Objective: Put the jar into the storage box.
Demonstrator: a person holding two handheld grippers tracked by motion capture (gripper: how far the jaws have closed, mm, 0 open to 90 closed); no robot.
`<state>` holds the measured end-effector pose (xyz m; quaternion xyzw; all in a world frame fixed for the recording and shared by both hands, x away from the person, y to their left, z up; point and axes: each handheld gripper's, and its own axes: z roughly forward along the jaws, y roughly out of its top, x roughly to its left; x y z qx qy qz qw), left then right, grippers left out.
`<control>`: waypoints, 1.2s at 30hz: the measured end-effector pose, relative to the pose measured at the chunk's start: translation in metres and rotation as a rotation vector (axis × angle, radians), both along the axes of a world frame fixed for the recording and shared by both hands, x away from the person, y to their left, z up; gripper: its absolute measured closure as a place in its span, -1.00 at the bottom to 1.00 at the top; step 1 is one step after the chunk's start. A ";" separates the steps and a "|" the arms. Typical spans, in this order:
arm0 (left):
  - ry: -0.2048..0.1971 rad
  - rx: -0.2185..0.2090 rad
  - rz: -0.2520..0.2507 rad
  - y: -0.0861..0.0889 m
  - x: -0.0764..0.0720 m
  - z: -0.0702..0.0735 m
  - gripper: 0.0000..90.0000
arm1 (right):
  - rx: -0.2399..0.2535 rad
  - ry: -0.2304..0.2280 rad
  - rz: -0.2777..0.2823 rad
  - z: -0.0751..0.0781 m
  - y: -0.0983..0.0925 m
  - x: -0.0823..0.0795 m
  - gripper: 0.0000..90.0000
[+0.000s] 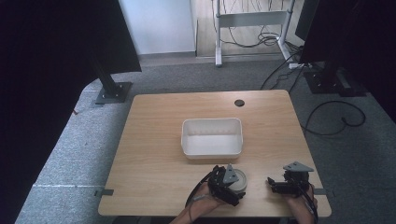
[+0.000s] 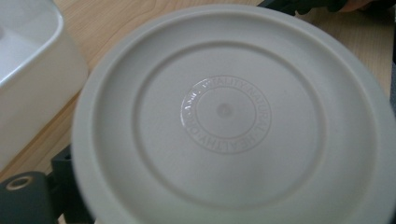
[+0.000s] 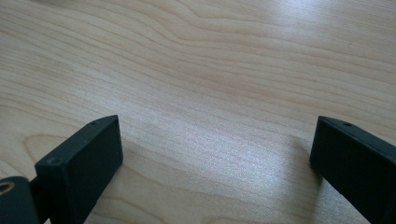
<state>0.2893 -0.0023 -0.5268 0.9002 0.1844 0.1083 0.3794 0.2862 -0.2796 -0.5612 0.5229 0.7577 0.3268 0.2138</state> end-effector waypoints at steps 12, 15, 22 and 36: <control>0.007 -0.006 0.012 -0.002 0.000 0.000 -0.77 | -0.001 0.000 0.002 0.000 0.000 0.000 -0.95; 0.009 -0.012 0.015 -0.001 0.001 0.002 -0.77 | -0.001 0.000 0.003 0.000 0.000 0.000 -0.95; 0.001 -0.012 0.016 0.002 0.003 0.010 -0.77 | -0.001 0.001 0.003 0.000 0.000 0.000 -0.95; -0.012 -0.009 0.033 0.009 0.010 0.021 -0.77 | -0.001 0.001 0.004 0.000 0.000 0.000 -0.95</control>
